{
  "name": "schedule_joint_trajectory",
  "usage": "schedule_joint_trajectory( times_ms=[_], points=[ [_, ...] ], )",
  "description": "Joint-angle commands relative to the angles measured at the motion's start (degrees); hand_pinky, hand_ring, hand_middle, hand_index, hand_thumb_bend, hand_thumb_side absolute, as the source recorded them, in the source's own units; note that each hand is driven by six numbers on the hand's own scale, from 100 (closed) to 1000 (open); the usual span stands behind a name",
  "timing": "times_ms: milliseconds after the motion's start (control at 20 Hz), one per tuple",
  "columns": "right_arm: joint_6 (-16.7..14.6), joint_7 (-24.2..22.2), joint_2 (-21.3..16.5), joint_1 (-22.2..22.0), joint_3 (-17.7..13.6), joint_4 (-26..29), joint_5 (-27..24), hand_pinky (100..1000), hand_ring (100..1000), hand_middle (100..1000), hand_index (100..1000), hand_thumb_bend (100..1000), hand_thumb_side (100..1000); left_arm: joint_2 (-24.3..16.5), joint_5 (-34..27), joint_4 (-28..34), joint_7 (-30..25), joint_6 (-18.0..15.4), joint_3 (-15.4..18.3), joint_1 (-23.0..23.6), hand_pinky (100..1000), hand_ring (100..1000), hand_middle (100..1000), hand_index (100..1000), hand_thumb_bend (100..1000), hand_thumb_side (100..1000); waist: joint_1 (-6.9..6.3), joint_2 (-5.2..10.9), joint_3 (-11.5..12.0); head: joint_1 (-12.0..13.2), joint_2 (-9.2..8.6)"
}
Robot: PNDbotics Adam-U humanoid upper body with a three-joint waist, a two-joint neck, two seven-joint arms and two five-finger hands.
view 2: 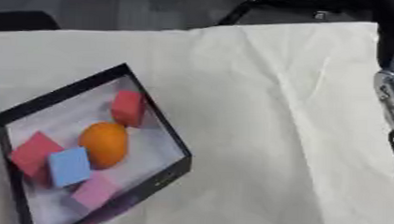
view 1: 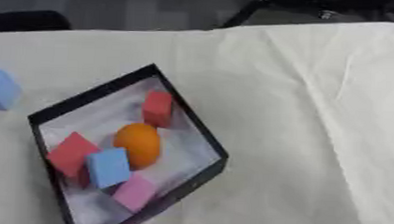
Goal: Pick up objects on the table and place them in the box.
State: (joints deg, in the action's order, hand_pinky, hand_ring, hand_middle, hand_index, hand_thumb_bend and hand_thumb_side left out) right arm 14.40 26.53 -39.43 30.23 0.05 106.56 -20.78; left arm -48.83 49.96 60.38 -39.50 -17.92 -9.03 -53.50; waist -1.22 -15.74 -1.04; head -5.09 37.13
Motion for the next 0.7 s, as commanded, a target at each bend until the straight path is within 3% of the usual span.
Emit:
schedule_joint_trajectory(
  times_ms=[50,350,700],
  points=[
    [0.1,0.0,-1.6,0.7,-0.4,0.7,-0.1,865,761,732,797,100,547,-1.3,0.5,0.5,-0.6,-0.5,0.2,-1.0,901,914,834,880,841,249,0.4,0.53,0.1,1.7,-0.69],
    [0.1,-0.2,-1.5,0.9,-0.2,0.7,-0.1,865,761,732,797,100,546,-1.0,1.7,0.1,-0.5,-0.8,-0.1,-1.2,894,913,831,877,857,235,0.37,0.86,-0.1,6.9,-0.9],
    [0.1,-0.3,-1.4,1.1,-0.1,0.6,-0.1,865,761,732,797,100,554,0.3,8.9,-2.1,1.7,-2.0,-0.6,-1.3,886,917,830,872,855,166,0.26,0.43,-0.7,8.3,-1.38]
  ],
)
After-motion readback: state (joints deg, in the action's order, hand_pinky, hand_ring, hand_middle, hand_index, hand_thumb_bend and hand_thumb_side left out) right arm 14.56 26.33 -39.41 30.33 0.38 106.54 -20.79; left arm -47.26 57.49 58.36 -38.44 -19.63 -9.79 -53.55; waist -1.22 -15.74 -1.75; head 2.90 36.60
